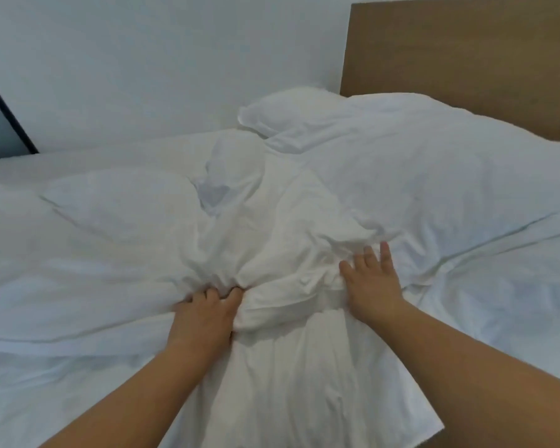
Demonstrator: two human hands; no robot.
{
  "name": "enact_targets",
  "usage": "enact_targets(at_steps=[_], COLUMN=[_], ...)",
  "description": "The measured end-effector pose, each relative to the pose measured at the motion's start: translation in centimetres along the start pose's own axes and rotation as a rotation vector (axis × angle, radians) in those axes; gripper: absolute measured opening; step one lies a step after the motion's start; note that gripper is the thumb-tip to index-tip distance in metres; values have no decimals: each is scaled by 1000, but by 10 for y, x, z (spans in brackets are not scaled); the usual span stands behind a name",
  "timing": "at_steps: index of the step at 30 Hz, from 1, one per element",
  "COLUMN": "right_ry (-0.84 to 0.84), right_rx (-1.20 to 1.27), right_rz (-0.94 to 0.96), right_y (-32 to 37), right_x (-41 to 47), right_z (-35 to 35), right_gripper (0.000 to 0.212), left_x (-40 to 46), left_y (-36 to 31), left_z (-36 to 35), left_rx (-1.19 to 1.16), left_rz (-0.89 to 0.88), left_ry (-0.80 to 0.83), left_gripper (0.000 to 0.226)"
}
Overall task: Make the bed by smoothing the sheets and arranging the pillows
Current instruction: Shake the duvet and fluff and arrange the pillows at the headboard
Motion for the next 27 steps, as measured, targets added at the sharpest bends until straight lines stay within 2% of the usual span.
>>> enact_targets(at_steps=[3,6,10,14,16,19,22,25,27], right_ry=[-3,-78,-132,-115,-48,110,398,738,787], right_rx=[-1,10,12,-68,-119,-219,-194,-255,-211], right_rz=[38,127,207,266,247,227,207,188,194], right_y=[-18,-32,-58,-78,-81,-84,-78,-61,-46], right_x=[10,2,-20,-60,-81,-110,-129,-140,-131], right_z=[1,17,54,99,111,106,58,17,26], right_gripper=[42,23,24,18,20,24,32,40,33], left_x=[10,1,-25,-64,-83,-105,-123,-135,-127], left_y=[2,5,13,18,13,-13,-51,-75,-70], left_z=[3,28,75,105,109,95,56,36,40], left_rx=[37,-49,-36,-88,-146,-162,-48,48,32], left_rz=[-15,-8,36,-66,-120,-205,-289,-269,-282], left_ry=[-79,-59,-38,92,256,481,609,784,873], left_gripper=[44,37,28,21,15,33,51,60,51])
Point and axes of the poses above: each hand's wrist, its own x-axis towards the middle knuckle, its own z-axis out of the back of the hand, y = z × x, the point moved 1 cm from there along x, towards the middle knuckle, and after that the axes turned 7 degrees about y, right-handed, at the moved point
